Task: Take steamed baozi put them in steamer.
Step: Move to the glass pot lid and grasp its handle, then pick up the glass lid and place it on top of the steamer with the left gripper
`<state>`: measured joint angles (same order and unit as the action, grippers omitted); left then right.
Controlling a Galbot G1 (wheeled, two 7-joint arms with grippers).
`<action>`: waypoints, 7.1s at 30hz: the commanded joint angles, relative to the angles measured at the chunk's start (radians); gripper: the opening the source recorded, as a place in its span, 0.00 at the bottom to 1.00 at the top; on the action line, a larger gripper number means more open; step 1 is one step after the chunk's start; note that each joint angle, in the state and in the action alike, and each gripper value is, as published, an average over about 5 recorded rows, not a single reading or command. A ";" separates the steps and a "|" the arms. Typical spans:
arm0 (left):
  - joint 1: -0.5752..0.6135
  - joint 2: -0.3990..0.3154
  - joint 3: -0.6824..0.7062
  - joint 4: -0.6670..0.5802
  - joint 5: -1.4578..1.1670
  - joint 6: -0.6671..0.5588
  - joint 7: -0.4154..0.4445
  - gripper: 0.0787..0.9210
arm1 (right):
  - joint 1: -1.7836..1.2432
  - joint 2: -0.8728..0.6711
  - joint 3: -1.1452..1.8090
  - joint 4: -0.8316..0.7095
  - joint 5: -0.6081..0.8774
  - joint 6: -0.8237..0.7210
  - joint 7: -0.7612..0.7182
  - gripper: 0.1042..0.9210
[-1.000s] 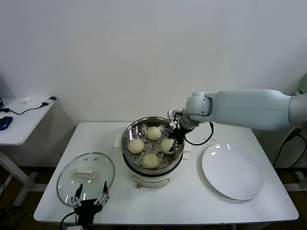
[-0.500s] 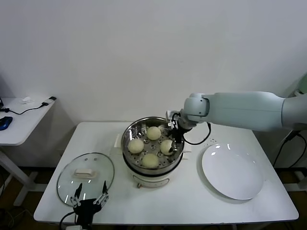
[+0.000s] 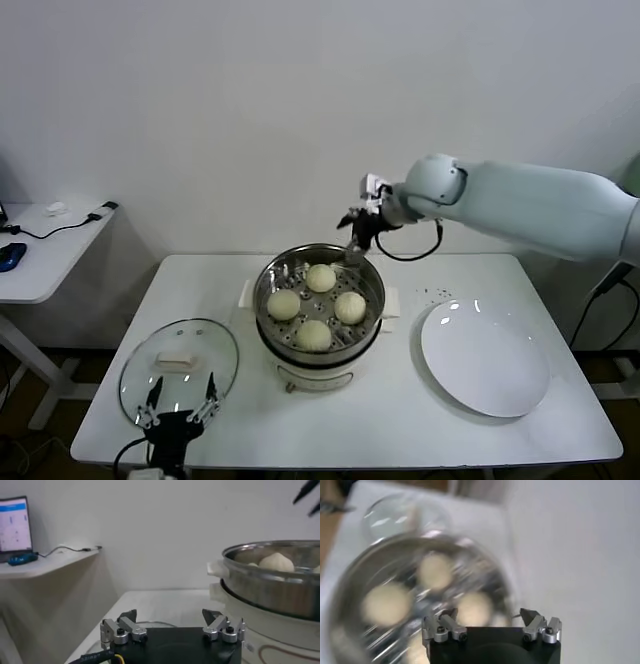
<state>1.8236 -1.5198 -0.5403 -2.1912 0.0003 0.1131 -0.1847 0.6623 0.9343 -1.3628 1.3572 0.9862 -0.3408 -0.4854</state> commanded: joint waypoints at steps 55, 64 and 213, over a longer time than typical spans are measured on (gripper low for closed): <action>-0.201 0.292 -0.123 0.656 1.270 -0.254 -0.450 0.88 | -2.342 0.328 1.959 0.295 -0.592 0.743 0.482 0.88; -0.279 0.302 -0.116 0.736 1.274 -0.267 -0.417 0.88 | -2.345 0.337 1.976 0.316 -0.592 0.738 0.483 0.88; -0.763 0.029 0.663 0.352 1.558 0.571 0.356 0.07 | -2.379 0.412 2.022 0.314 -0.761 0.713 0.556 0.88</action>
<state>1.0552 -1.4716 0.1177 -1.8762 1.5210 0.6897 0.1805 -1.7164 1.3466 0.6582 1.6748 0.2254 0.3653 0.0687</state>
